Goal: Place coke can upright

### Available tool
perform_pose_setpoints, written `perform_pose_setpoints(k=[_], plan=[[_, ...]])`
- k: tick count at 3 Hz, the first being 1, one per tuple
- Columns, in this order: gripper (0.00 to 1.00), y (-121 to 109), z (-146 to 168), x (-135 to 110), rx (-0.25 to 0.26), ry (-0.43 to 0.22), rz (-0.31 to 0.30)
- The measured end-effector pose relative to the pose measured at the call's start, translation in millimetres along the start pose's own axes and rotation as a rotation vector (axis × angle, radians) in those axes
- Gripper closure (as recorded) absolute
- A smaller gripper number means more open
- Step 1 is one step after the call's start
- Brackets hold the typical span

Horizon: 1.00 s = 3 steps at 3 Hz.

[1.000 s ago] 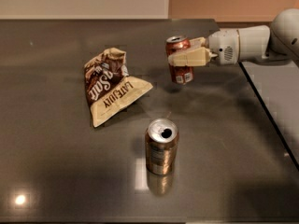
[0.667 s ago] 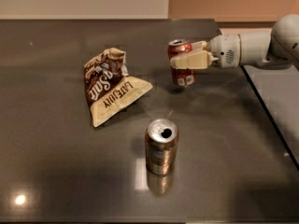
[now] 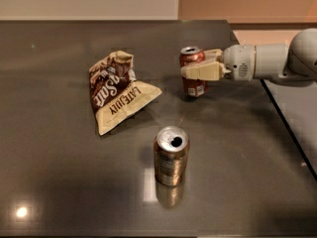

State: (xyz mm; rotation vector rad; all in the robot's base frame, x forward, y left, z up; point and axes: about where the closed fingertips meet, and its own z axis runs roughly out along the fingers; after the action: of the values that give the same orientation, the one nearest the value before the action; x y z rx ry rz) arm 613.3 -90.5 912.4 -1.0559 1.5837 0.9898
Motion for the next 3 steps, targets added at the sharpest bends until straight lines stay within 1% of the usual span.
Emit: perform_pose_setpoints(k=[1,2,3], plan=[[1.0,-1.9,1.9,1.2,0.024,-0.028,-0.029],[0.82,-4.5,4.9,2.6,0.029,-0.054,-0.051],[0.59,-8.3,7.9,5.6,0.027,-0.078,-0.047]])
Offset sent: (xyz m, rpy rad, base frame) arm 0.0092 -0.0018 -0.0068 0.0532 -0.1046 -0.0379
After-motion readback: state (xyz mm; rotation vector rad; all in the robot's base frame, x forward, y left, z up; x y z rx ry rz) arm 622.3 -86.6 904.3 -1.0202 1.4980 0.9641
